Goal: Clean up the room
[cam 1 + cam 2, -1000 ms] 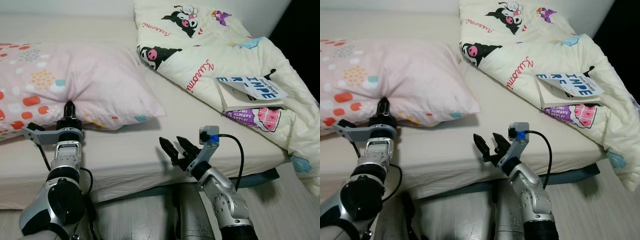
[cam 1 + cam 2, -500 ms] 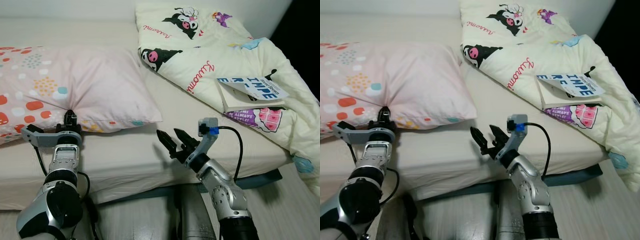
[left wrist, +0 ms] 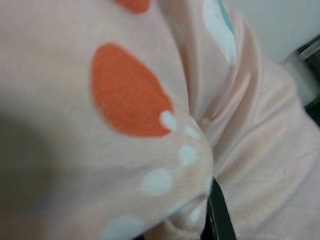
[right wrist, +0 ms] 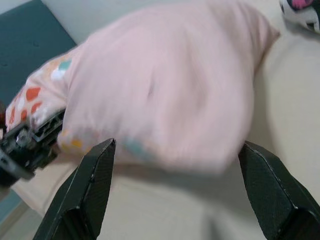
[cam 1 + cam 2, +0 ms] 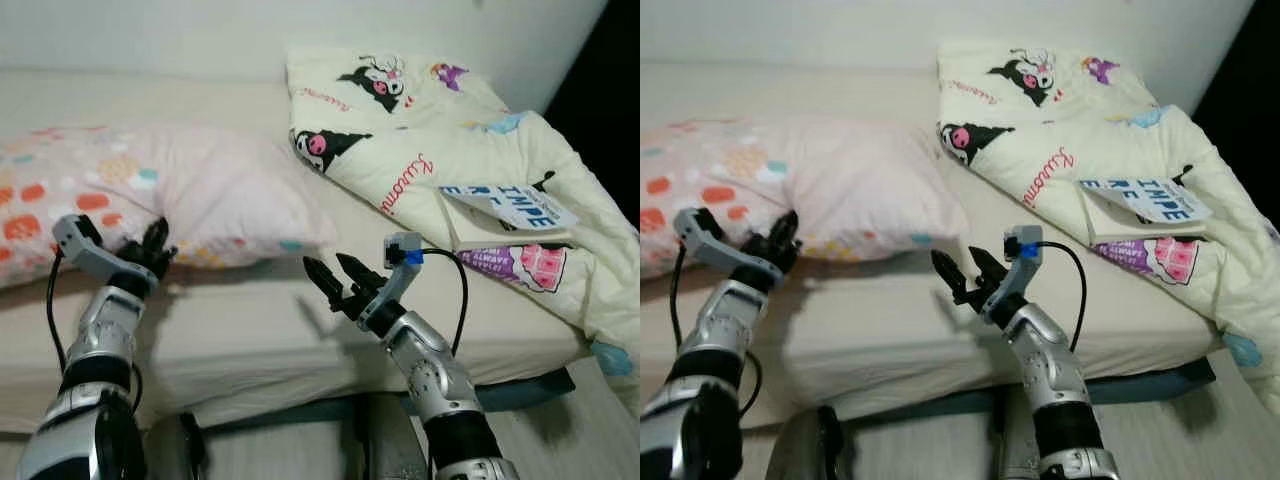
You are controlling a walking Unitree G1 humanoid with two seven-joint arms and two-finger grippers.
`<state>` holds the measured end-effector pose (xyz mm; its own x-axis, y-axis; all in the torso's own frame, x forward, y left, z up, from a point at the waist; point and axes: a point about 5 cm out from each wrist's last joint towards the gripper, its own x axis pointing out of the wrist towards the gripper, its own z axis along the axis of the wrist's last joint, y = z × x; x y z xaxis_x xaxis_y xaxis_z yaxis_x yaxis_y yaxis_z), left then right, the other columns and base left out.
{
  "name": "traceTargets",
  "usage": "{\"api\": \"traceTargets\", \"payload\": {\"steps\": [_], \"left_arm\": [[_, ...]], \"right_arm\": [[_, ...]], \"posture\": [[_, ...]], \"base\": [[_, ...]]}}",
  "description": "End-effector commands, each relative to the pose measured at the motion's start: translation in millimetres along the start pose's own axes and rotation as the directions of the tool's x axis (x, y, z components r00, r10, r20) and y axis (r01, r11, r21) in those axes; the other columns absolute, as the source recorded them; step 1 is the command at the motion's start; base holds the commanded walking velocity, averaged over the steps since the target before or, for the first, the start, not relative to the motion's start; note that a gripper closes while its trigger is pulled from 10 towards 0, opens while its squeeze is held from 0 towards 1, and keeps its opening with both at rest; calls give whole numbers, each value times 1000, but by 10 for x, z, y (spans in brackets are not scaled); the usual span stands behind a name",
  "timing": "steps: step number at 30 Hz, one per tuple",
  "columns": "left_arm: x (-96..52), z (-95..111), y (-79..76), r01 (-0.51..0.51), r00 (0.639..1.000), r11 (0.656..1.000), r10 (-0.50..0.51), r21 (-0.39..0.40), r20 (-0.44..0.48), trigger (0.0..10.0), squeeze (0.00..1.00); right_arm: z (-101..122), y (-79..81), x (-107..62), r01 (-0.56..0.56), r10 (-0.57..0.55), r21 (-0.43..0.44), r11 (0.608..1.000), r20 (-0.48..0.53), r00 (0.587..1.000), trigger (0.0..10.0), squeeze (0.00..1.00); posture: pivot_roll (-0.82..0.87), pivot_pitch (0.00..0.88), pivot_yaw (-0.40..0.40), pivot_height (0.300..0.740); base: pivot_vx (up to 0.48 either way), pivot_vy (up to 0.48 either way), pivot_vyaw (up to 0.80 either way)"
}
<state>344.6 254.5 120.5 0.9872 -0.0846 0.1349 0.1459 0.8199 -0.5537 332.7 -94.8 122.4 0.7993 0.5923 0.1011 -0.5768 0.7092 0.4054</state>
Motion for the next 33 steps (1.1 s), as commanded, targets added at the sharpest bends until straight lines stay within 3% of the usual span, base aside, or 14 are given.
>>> {"api": "traceTargets", "payload": {"steps": [1,8,11,13,14,15,16,17,20,25,27,30,31,33], "left_arm": [[49,33,-69,18,1000,1000,-18,17,10,10000,0],[43,-19,-9,-97,993,985,106,-145,60,10000,0],[21,-110,2,-154,980,942,183,-299,72,10000,0],[16,-131,0,-159,978,929,194,-334,74,10000,0],[-4,-151,6,-174,970,897,227,-407,85,10000,0],[-4,-151,6,-174,970,897,227,-407,85,10000,0],[-31,-134,38,-192,956,860,272,-473,107,10000,0],[-45,-118,73,-216,945,847,307,-486,114,10000,0],[-58,-95,116,-248,932,839,343,-483,117,10000,0],[-47,-89,131,-281,931,856,353,-433,94,10000,0],[-19,-152,91,-292,942,869,334,-401,37,10000,0],[-16,-176,76,-299,943,877,332,-376,25,10000,0],[-39,-246,46,-305,947,911,322,-278,17,10000,0],[-58,-314,22,-303,951,933,309,-192,1,10000,0]], "right_arm": [[16,-32,2,0,0,-10,1000,9,1000,10000,0],[47,-41,50,-20,20,-33,999,1,1000,10000,0],[34,-37,59,-29,29,-42,999,-1,1000,10000,0],[30,-35,57,-30,30,-42,999,-2,1000,10000,0],[16,-40,55,-32,32,-48,998,-7,999,10000,0],[16,-40,55,-32,32,-48,998,-7,999,10000,0],[3,-51,53,-33,32,-54,998,-12,999,10000,0],[0,-58,53,-33,32,-55,998,-12,999,10000,0],[1,-67,54,-33,32,-55,998,-12,999,10000,0],[10,-76,63,-34,33,-58,998,-12,999,10000,0],[14,-80,65,-34,34,-58,998,-9,999,10000,0],[14,-82,65,-34,34,-59,998,-9,999,10000,0],[-8,-91,55,-29,28,-58,998,-13,1000,10000,0],[-31,-102,45,-19,18,-56,998,-18,1000,10000,0]], "posture": [[-13,0,-58,570],[-21,0,-68,600],[-28,0,-71,620],[-30,0,-70,625],[-37,0,-73,635],[-37,0,-73,635],[-34,0,-76,645],[-33,0,-78,650],[-30,0,-80,660],[-32,0,-80,685],[-34,0,-82,695],[-34,0,-82,700],[-35,0,-80,710],[-35,0,-80,720]], "base": [[0,0,0],[0,0,0],[0,0,0],[0,0,0],[0,0,0],[0,0,0],[0,0,0],[0,0,0],[0,0,0],[0,0,0],[-480,0,0],[-480,0,0],[0,0,0],[0,0,0]]}}
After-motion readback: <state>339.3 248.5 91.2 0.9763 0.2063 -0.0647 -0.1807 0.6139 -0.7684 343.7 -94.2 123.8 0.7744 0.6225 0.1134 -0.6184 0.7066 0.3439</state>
